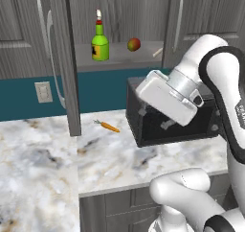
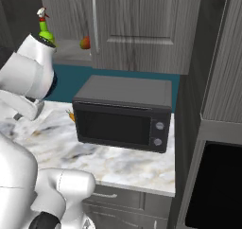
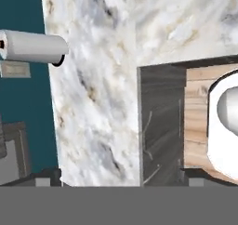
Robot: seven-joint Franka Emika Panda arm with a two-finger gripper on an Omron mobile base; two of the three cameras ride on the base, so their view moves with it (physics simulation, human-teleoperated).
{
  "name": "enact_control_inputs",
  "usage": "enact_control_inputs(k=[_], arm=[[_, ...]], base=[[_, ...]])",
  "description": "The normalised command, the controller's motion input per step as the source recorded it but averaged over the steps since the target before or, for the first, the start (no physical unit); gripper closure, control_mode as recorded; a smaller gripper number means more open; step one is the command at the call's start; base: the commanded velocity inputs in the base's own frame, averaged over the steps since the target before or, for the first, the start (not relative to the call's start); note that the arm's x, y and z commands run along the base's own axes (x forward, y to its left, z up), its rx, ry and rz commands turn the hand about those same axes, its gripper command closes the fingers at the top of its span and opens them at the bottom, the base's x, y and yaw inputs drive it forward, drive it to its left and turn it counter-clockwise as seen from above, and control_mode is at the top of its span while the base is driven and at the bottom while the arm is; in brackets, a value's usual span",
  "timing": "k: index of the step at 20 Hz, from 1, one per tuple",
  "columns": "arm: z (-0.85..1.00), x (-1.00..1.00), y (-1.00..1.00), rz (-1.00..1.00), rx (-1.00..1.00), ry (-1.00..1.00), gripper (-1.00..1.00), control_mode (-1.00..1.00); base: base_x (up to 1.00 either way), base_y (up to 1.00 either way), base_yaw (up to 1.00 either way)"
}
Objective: Pick the spray and dish brush from the cabinet and place them on the counter.
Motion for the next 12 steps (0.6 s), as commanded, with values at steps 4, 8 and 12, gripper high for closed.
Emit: enact_control_inputs(k=[4,8,12], arm=[[-0.12,-0.28,-0.01,0.21,-0.31,-0.45,-1.00,-1.00],[0.00,-0.26,-0.02,0.20,-0.34,-0.41,-1.00,-1.00],[0.00,-0.14,-0.11,0.14,-0.34,-0.28,-1.00,-1.00]], base=[[0.00,0.00,0.00],[0.00,0.00,0.00],[0.00,0.00,0.00]])
